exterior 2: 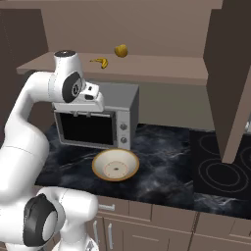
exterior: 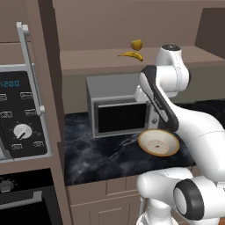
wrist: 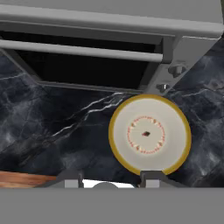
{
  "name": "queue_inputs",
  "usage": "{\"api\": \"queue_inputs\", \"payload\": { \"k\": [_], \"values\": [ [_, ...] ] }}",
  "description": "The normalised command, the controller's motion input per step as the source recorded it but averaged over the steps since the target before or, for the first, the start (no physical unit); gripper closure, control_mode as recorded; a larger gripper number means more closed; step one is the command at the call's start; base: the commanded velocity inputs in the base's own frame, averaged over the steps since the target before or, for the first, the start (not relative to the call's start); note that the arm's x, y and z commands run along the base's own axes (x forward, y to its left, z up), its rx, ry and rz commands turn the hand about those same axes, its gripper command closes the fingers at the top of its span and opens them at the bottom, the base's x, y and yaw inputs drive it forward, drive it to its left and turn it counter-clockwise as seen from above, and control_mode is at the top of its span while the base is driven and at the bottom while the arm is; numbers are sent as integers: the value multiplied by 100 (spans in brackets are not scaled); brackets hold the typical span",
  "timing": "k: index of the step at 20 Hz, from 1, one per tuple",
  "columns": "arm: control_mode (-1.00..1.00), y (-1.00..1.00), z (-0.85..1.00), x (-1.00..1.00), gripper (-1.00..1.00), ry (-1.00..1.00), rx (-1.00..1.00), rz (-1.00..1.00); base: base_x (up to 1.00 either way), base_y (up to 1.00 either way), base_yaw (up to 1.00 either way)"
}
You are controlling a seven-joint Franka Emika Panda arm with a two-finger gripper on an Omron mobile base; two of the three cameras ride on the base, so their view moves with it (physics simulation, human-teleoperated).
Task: Pick the banana from the cabinet and place it in the bowl. Then pick the bowl and place it in the sink. Then turn on the sink facuet.
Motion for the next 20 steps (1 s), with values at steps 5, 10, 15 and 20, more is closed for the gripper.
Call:
{"api": "queue_inputs", "payload": {
  "k": [5, 10, 15, 20],
  "values": [
    [-100, 0, 0, -14, -100, -4, 0, 0, 0, 0, 0],
    [-100, 4, 30, -12, -100, -23, -3, -11, 0, 0, 0],
    [-100, 4, 90, 0, -100, -35, -5, -12, 0, 0, 0],
    [-100, 2, 77, 15, -100, -24, 0, -12, 0, 0, 0]
  ]
}}
